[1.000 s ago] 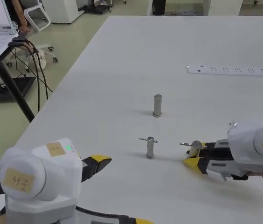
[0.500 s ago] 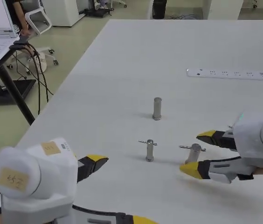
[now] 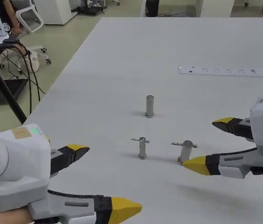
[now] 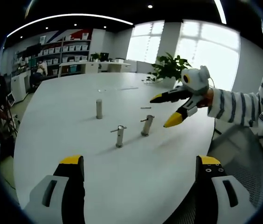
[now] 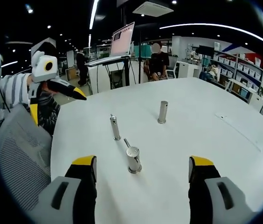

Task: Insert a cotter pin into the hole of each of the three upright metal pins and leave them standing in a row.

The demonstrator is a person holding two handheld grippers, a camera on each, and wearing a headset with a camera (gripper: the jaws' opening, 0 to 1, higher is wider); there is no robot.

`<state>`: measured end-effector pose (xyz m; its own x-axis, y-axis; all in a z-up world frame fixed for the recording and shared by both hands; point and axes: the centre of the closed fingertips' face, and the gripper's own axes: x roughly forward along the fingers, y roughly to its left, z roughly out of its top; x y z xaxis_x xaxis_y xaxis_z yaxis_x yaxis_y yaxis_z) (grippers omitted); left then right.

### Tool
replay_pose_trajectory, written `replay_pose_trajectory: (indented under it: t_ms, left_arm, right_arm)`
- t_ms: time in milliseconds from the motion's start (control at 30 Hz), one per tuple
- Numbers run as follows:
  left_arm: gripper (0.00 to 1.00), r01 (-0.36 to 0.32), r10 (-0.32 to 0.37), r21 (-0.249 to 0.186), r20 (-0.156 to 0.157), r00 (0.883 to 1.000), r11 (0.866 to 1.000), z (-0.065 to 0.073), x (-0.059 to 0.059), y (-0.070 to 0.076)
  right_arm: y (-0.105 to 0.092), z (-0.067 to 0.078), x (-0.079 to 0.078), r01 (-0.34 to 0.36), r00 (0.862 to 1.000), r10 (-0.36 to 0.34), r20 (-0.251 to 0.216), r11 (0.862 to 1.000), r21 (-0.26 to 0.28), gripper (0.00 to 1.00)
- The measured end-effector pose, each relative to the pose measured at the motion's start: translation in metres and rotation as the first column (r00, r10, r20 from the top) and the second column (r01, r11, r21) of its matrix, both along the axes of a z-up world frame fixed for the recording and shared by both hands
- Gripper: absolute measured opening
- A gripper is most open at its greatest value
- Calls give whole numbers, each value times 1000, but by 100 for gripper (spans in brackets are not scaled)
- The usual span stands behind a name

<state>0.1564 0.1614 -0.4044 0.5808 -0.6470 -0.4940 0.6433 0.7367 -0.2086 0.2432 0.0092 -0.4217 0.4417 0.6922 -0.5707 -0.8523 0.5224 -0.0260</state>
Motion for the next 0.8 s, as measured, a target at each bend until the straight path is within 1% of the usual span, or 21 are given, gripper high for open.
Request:
replay_pose_trajectory:
  t_ms: [67, 100, 133, 200, 233, 300, 367, 467, 667, 733, 800]
  left_arm:
    - [99, 1, -1, 0, -5, 1000, 1000, -2, 1, -1]
    - [99, 2, -2, 2, -8, 1000, 1000, -3, 1, -1]
    - [99, 3, -3, 3, -12, 1000, 1000, -4, 1, -2]
    - [99, 4, -4, 4, -15, 1000, 1000, -5, 1, -3]
    - [99, 4, -4, 1, -17, 1000, 1000, -6, 1, -4]
    - [99, 5, -5, -3, -22, 1000, 1000, -7, 2, -6]
    - [99, 8, -8, -2, -22, 1000, 1000, -7, 2, -7]
    - [99, 5, -5, -4, -24, 1000, 1000, -7, 3, -7]
    - [99, -1, 0, -8, -25, 1000, 1000, -6, 8, -5]
    - [99, -2, 2, -5, -24, 1000, 1000, -5, 11, -4]
    - [99, -5, 5, 1, -20, 1000, 1000, -4, 14, -3]
  right_arm:
    - [-3, 1, -3, 5, 1000, -5, -5, 1000, -9, 82]
    - [-6, 2, -5, 10, 1000, -10, -15, 1000, -12, 86]
    - [-7, 3, -6, 14, 1000, -15, -14, 1000, -12, 89]
    - [-13, 5, -6, 48, 999, -48, -10, 999, -9, 95]
    - [-14, 6, -6, 55, 998, -55, -12, 998, -11, 96]
    - [-19, 7, -9, 77, 997, -77, -31, 997, -8, 98]
    - [-21, 10, -11, 96, 995, -96, -40, 995, 12, 98]
    - [-28, 14, -15, 147, 988, -144, -59, 988, 38, 98]
    - [-44, 16, -24, 216, 974, -212, -84, 976, 40, 98]
    - [-47, 18, -26, 236, 969, -231, -84, 971, 48, 98]
    - [-52, 18, -29, 262, 962, -258, -86, 964, 41, 98]
